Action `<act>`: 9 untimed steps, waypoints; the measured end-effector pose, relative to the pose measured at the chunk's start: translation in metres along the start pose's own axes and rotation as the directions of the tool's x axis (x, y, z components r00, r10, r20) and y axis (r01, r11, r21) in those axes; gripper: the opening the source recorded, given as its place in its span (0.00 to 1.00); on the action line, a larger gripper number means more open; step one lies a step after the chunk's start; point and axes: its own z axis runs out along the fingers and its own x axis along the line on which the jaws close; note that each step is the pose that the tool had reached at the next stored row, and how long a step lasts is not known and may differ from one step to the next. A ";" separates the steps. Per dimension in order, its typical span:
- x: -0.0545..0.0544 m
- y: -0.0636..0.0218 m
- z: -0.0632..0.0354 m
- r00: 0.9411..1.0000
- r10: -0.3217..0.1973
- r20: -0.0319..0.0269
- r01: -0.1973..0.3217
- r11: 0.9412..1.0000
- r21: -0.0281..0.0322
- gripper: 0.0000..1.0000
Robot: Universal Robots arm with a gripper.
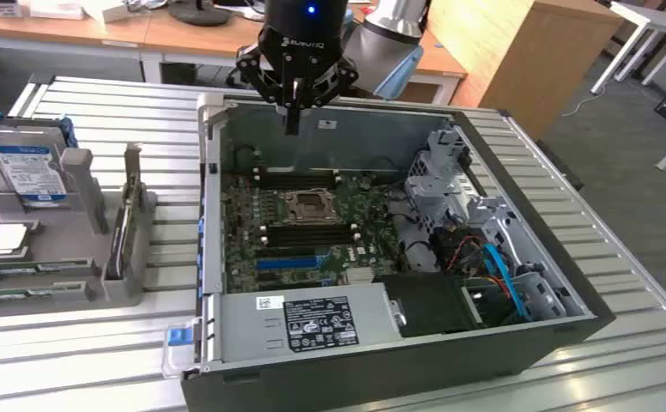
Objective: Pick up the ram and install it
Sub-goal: 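Reach for the ram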
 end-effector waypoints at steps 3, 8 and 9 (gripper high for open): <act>0.000 0.0000 0.0000 1.000 0.000 0.000 0.000 1.000 0.000 0.11; 0.000 0.0000 0.0000 1.000 0.000 0.000 0.000 1.000 0.000 0.11; 0.000 0.0000 0.0000 1.000 0.000 0.000 0.000 1.000 0.000 0.11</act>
